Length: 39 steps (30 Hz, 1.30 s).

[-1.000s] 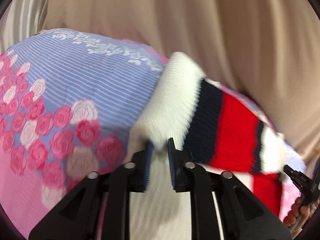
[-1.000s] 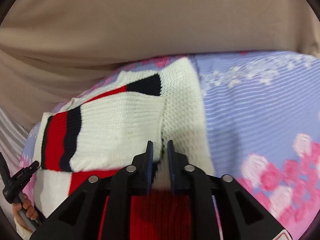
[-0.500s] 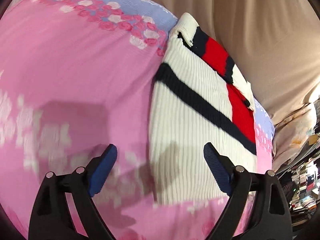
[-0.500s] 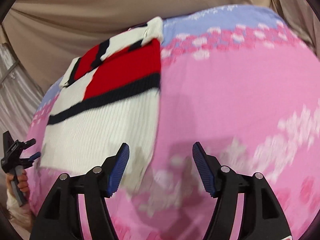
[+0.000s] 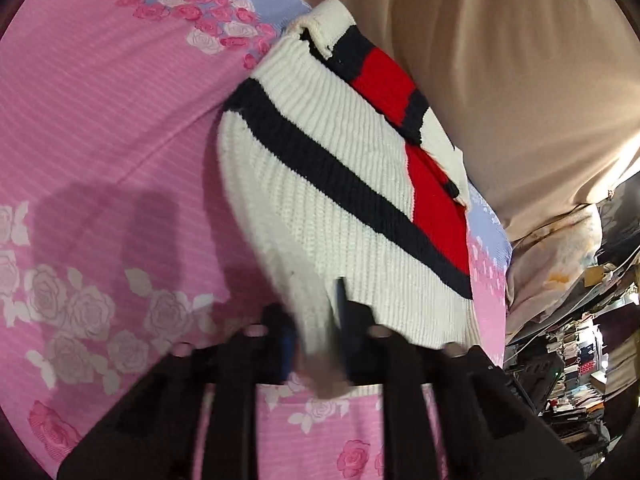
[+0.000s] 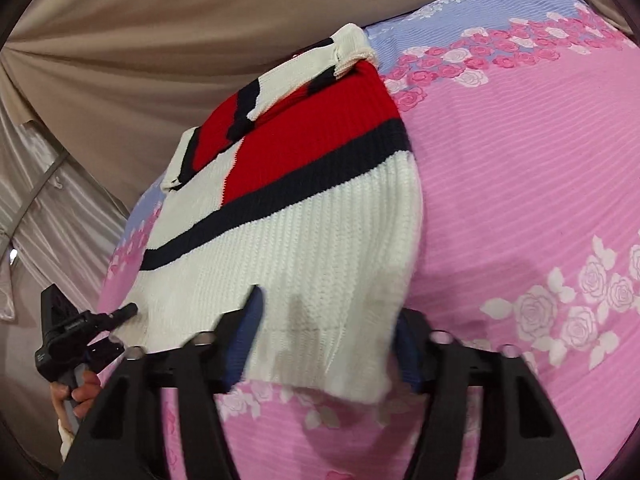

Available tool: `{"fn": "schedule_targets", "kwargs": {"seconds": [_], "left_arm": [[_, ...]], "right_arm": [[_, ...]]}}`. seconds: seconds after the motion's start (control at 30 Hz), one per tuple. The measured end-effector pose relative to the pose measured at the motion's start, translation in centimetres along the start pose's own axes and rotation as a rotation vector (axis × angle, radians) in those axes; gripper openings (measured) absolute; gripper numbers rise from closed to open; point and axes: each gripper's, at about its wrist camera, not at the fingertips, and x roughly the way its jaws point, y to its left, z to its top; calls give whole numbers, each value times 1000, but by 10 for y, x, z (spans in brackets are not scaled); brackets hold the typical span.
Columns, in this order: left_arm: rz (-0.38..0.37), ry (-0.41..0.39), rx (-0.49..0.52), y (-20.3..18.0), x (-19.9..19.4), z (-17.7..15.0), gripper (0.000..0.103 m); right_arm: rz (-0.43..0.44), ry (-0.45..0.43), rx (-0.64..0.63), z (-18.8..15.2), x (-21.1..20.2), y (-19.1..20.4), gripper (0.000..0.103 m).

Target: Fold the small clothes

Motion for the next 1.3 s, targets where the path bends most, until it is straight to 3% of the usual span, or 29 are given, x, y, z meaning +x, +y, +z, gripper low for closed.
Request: {"fn": "schedule_targets", "kwargs": {"seconds": [0.03, 0.23, 0.4, 0.5, 0.57, 0.67, 0.77, 0.83, 0.93, 1.0, 1.13, 1.2, 1.3], "left_arm": [[-9, -11, 3, -2, -6, 0, 7], [4, -128, 122, -26, -67, -16, 5], [-8, -113, 259, -41, -115, -60, 5], [-49, -93, 352, -46, -148, -95, 5], [-91, -100, 391, -48, -173, -118, 5], [-167, -158, 390, -50, -207, -133, 5], [-242, -232, 375, -61, -230, -124, 5], [-240, -286, 387, -72, -233, -104, 6], [-225, -304, 384, -87, -204, -47, 6], [-162, -291, 383, -95, -169, -8, 6], [42, -255, 355, -98, -75, 70, 6], [102, -200, 288, -86, -23, 106, 6], [165, -143, 192, -63, 33, 132, 6]], "right_arm": [[-8, 0, -14, 1, -3, 2, 8], [10, -120, -65, -5, -62, 6, 7], [-28, -106, -202, -37, -115, 10, 7], [-36, -92, -352, -71, -154, 15, 7], [16, -106, -440, -93, -184, 20, 7], [159, -171, -490, -106, -224, 27, 7], [229, -302, -452, -84, -244, 28, 7], [271, -391, -387, -51, -240, 19, 7], [368, -429, -278, 13, -206, 7, 7], [347, -407, -229, 54, -168, 8, 7], [222, -321, -140, 126, -71, 9, 7], [161, -265, -77, 151, -23, 2, 7], [46, -191, -17, 168, 33, -7, 7]]}}
